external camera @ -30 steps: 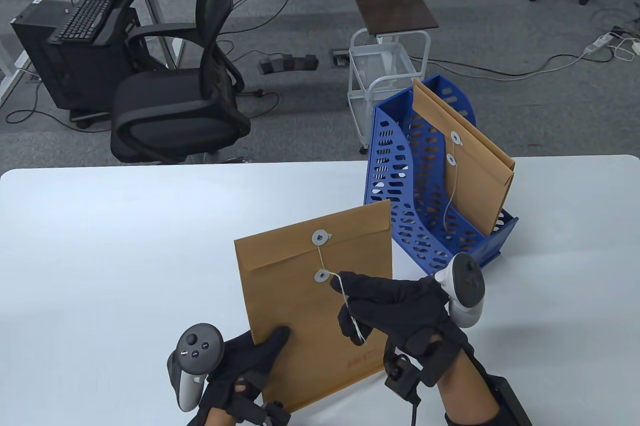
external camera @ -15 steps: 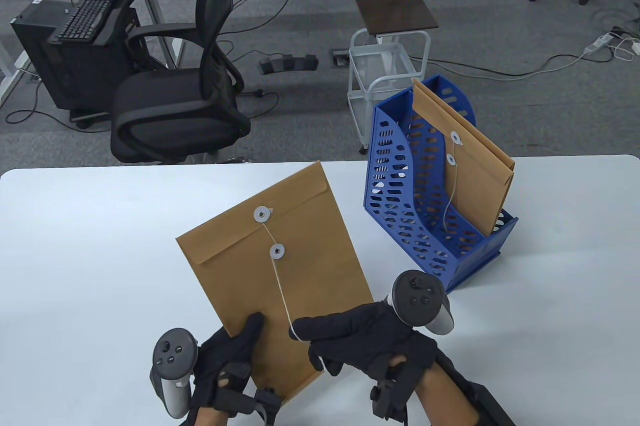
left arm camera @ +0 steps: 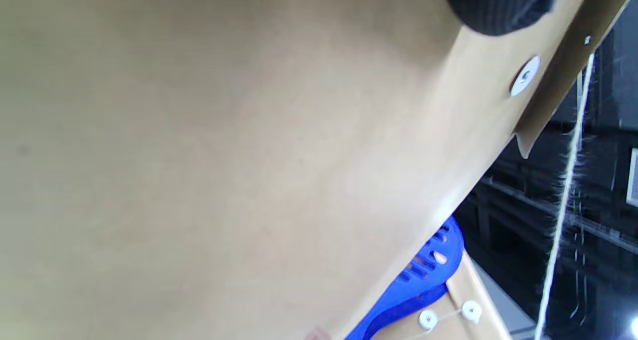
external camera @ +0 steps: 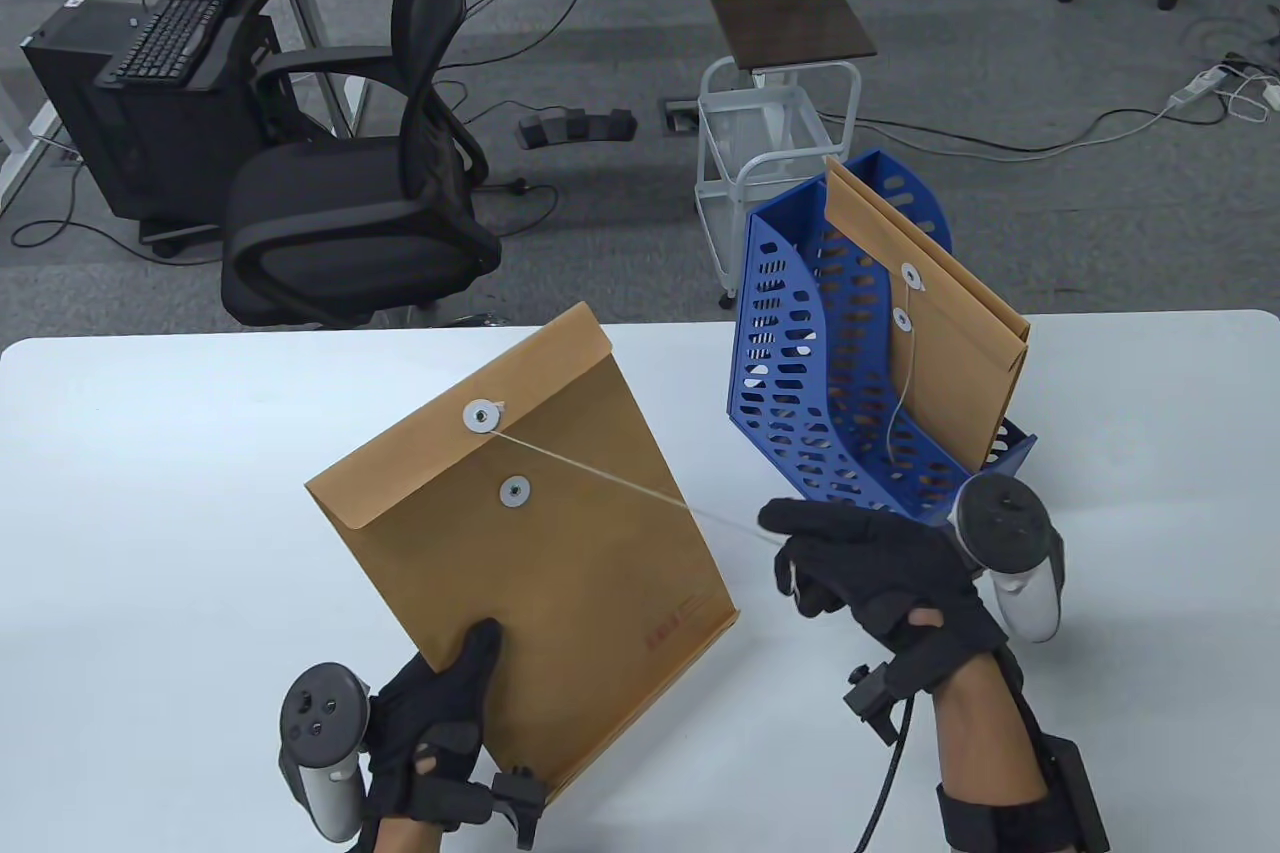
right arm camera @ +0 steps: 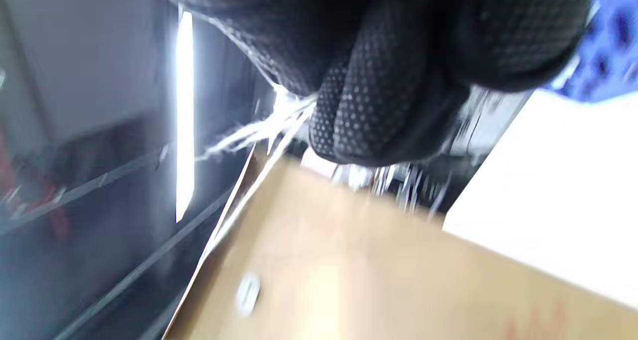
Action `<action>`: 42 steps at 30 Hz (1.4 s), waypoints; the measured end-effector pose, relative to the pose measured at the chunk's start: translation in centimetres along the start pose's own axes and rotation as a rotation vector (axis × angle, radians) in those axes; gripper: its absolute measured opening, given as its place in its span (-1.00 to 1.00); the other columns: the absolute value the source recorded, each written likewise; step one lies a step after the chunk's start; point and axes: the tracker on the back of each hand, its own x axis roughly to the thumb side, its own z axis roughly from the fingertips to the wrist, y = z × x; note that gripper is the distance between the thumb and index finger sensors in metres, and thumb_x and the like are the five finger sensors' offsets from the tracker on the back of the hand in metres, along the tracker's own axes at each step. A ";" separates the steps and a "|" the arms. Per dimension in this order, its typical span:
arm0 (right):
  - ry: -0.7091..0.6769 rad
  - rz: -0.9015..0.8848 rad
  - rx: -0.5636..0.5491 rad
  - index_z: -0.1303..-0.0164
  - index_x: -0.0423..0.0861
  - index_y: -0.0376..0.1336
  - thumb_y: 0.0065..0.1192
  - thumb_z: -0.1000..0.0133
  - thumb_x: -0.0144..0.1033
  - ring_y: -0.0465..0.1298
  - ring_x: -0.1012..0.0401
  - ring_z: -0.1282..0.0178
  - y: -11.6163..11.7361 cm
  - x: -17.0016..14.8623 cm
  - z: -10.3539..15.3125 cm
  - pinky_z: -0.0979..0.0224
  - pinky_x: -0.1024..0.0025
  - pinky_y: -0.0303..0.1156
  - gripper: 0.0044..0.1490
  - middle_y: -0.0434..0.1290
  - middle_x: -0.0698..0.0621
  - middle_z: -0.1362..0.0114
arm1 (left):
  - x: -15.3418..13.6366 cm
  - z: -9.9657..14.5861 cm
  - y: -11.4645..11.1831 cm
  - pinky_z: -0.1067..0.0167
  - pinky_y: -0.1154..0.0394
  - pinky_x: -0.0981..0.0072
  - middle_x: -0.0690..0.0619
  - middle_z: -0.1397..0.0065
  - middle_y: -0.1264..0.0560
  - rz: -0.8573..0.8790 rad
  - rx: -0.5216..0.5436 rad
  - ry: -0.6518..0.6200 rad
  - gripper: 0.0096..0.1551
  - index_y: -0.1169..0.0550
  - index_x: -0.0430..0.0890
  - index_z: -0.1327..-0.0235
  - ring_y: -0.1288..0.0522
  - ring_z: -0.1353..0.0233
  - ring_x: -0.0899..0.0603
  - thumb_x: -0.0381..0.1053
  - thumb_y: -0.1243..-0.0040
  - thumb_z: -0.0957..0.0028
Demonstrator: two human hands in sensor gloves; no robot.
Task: Pull cardstock from document pouches and stack
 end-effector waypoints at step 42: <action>-0.690 0.553 -0.020 -0.41 -0.04 0.38 0.32 -0.14 -0.03 0.49 -0.12 -0.44 4.3 10.0 6.5 -0.41 -0.28 0.34 -0.36 0.47 -0.10 -0.54 | 14.5 0.4 2.4 -0.29 -0.58 0.01 0.22 -0.27 -0.74 -1.347 0.052 -0.600 -0.48 -0.66 0.25 -0.16 -0.71 -0.30 -0.02 0.27 -0.14 0.06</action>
